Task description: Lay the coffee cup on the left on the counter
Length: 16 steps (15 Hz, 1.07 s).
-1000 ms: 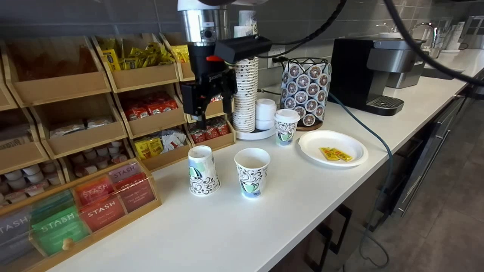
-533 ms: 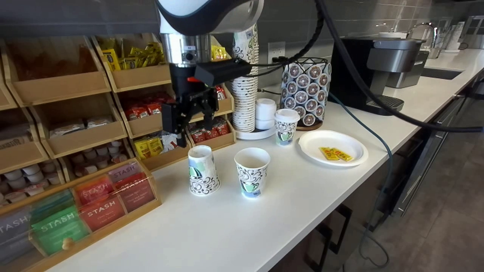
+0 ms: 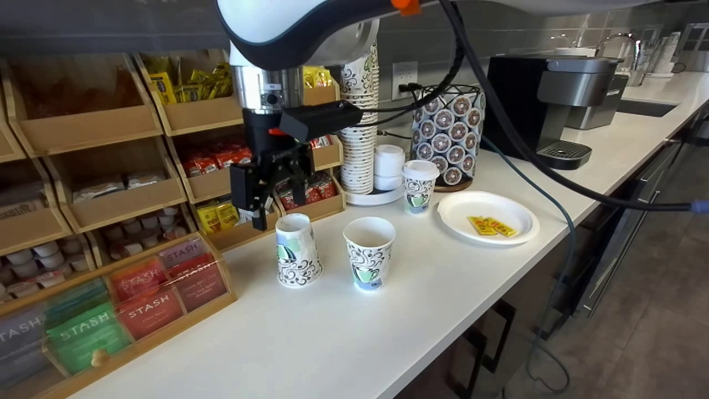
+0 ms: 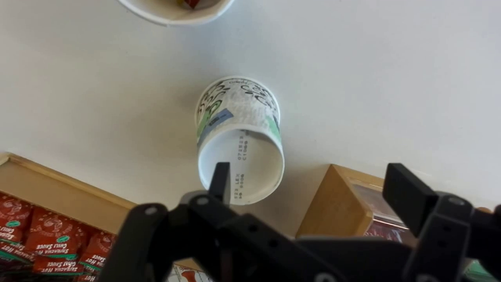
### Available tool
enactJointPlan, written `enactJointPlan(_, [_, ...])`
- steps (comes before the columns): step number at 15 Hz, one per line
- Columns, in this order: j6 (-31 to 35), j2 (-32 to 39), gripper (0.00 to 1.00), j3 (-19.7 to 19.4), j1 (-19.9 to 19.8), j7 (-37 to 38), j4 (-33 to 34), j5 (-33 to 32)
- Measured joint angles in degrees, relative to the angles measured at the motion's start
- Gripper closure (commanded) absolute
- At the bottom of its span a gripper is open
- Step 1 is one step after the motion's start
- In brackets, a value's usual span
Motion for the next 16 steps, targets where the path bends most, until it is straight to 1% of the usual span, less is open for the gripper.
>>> enactJointPlan(5, [0.86, 1.86, 0.0, 0.07, 0.05, -0.5, -0.1, 0.0])
enactJointPlan(7, [1.65, 2.64, 0.26, 0.05, 0.24, -0.53, -0.07, -0.35])
enactJointPlan(8, [2.12, 2.89, 0.32, 0.0, 0.43, -0.53, -0.05, -0.66])
enactJointPlan(9, [2.58, 3.03, 0.42, -0.05, 0.68, -0.53, -0.05, -1.01])
enactJointPlan(11, [3.02, 3.05, 0.58, -0.16, 1.26, -0.51, 0.0, -1.49])
enactJointPlan(16, [3.03, 2.83, 0.95, -0.24, 2.44, -0.25, 0.3, -1.82])
